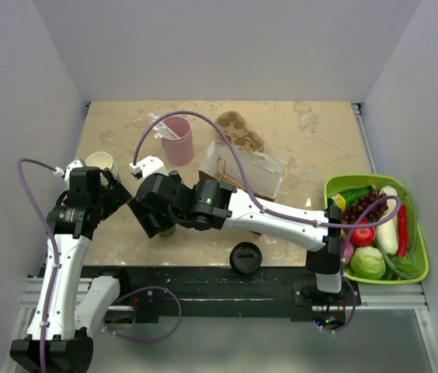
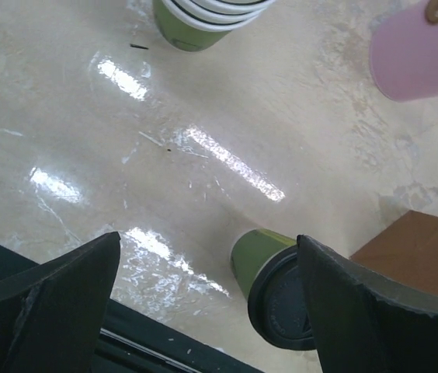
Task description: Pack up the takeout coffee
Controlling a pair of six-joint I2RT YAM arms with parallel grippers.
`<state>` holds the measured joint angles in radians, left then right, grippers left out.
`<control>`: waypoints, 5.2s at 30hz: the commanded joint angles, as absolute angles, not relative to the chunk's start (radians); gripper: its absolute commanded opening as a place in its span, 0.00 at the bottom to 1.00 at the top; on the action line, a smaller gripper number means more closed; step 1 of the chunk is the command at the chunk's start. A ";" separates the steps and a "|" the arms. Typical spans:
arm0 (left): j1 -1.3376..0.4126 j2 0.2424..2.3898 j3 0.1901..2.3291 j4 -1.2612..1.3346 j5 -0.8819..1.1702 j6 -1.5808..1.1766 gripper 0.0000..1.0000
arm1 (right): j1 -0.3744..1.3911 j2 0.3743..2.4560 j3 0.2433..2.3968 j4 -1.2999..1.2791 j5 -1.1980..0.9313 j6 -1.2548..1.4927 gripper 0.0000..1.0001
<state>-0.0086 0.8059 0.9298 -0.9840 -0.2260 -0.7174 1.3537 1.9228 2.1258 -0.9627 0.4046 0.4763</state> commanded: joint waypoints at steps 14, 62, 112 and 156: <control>0.023 0.749 0.785 -0.842 0.086 -0.677 0.98 | 1.155 2.043 2.005 -0.830 0.204 0.673 0.56; 0.021 0.741 0.612 -0.696 0.327 -0.670 0.84 | 1.131 2.123 1.917 -0.776 0.183 0.713 0.25; -0.289 1.074 1.404 -0.681 0.278 -0.512 1.00 | 0.852 1.389 2.080 -1.011 0.433 0.589 0.00; -0.767 1.769 2.007 -0.801 0.192 0.693 0.00 | 0.807 0.914 1.608 -1.078 0.389 0.795 0.00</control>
